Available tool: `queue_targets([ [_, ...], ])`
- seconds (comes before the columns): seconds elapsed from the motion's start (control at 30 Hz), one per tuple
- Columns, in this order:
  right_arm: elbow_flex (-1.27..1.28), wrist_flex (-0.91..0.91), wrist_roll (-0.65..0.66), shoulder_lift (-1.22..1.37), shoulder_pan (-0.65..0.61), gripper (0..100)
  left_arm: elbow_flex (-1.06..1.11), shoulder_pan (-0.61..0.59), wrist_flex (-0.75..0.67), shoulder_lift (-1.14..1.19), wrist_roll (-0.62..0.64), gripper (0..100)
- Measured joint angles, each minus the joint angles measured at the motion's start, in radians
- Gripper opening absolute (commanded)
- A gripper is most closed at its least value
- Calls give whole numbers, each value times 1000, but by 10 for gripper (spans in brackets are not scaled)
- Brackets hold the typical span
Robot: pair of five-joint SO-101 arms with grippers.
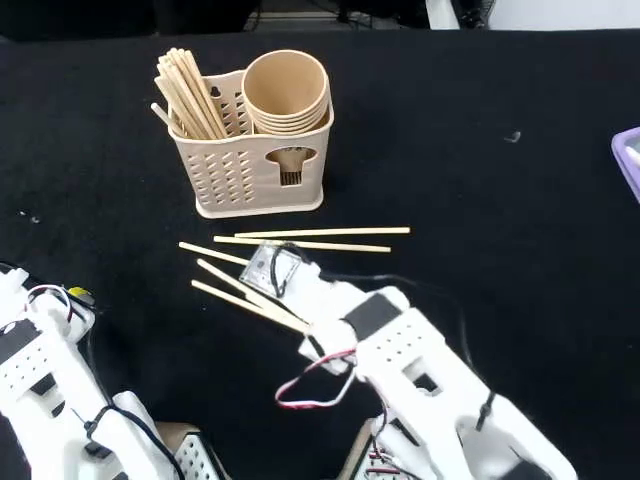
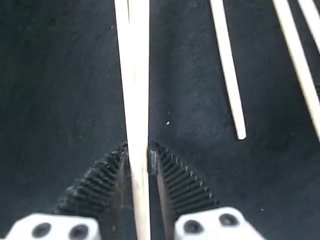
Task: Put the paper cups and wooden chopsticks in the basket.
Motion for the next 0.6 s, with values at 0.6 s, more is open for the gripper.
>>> queue_targets([
  [0.6,-92,-68,-95,149,-252,188,0,0,0,0,0,259],
])
